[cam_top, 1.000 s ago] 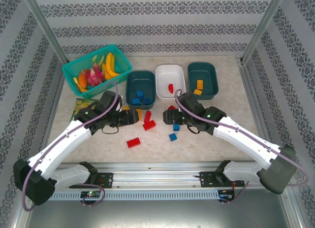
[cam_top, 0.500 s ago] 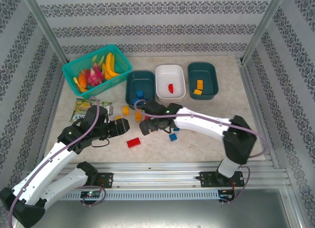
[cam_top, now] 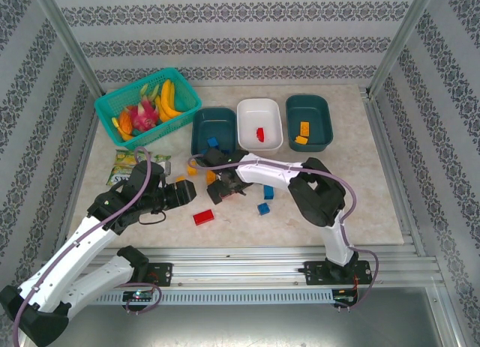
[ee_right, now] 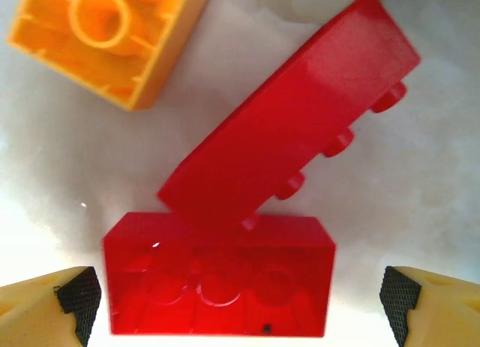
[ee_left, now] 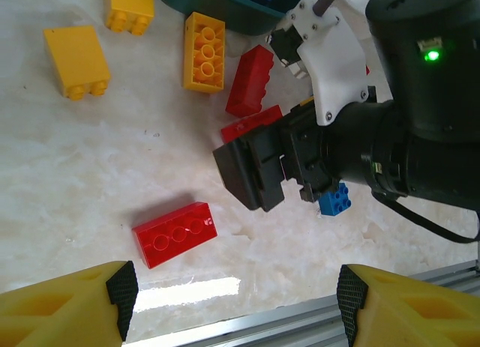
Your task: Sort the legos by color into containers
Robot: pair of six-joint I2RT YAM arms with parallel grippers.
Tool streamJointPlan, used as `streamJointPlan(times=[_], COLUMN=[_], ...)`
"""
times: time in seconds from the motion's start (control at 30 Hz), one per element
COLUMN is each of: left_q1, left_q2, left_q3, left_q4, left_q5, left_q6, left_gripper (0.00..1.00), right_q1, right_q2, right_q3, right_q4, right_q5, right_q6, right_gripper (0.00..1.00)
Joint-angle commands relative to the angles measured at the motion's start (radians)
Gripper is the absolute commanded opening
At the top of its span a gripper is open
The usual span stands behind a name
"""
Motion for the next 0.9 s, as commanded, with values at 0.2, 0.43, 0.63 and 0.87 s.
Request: streamJointPlan(times=[0.2,0.43,0.63,0.87], left_q1=[-0.011,-0.011,-0.011,-0.011], left_q2=[-0.007,0.007,0.111,0.351], left_q3=[0.027,0.03,0.118,0.275], left_q4=[-0.025,-0.008,0.059,0.206], left_q5=[-0.021,-0.01,0.032,0.082], left_q6=[-0.025,-0.023,0.0,0.022], left_gripper=[0.73,0.73,0.73,0.73], right_q1=[-0.025,-0.033,-0.057,-0.248], right_q2=[0.064,0.004,-0.246,-0.265], right_q3=[0.047,0.029,-0.01,0.101], right_q4=[-0.008,-0.008,-0.063,-0.075], right_q5=[-0.077,-0.068,-0.016,-0.036], right_q6=[0.003,0.024,0.053,0.066], right_gripper=[0.83,0.6,0.59,0.59])
